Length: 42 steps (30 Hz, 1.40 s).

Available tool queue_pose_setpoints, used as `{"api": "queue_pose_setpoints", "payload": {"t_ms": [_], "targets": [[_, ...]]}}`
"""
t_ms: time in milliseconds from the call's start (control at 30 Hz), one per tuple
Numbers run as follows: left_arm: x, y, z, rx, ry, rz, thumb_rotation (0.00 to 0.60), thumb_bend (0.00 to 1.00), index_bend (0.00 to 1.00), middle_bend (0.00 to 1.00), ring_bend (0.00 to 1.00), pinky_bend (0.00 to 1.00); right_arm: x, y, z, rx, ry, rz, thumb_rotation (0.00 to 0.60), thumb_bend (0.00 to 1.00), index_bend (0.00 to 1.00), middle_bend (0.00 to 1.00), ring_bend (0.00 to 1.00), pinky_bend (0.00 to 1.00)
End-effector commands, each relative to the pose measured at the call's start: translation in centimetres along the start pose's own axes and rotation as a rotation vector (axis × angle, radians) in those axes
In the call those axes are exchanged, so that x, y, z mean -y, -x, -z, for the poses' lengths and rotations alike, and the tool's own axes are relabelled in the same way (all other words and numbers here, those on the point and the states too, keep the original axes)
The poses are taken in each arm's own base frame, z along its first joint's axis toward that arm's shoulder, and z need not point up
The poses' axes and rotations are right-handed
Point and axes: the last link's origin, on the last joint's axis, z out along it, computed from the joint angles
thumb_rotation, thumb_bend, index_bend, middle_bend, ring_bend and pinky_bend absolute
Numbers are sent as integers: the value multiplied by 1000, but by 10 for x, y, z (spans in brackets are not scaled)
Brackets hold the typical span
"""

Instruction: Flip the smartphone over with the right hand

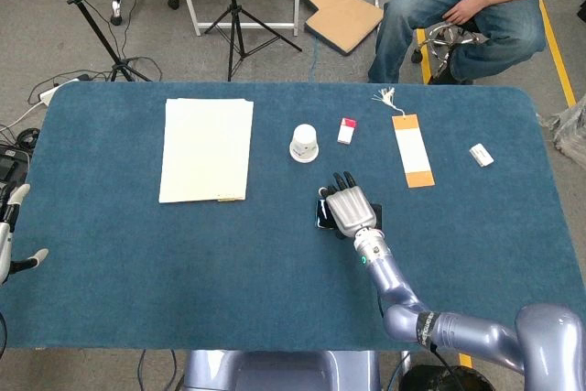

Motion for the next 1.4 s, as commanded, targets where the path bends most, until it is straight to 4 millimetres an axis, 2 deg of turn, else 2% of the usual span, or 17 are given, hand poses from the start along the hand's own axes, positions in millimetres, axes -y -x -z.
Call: {"api": "queue_pose_setpoints", "payload": {"t_ms": [33,433,633,933,1167,1400], "targets": [[0,0,0,-1,-1,0,600,0,0,0,0,0,6,2,-2,11,-1,-1,600,0,258,259,10,0],[1,1,0,1,-5,-5,600,0,0,0,0,0,14,13,-14,39,20,33,600,0,290,289,24,0],[2,1,-1,3,-11,-5,600,0,0,0,0,0,12,18,-18,51,42,65,600,0,294,298,25,0],[2,2,-1,5,-11,-8,600,0,0,0,0,0,7,23,-18,76,71,109,600,0,337,367,34,0],[1,2,0,5,-6,-7,600,0,0,0,0,0,4,22,-17,83,85,100,600,33,478,515,136,0],[0,1,1,3,-2,-4,600,0,0,0,0,0,6,15,-10,23,51,35,600,84,499,534,171,0]]}}
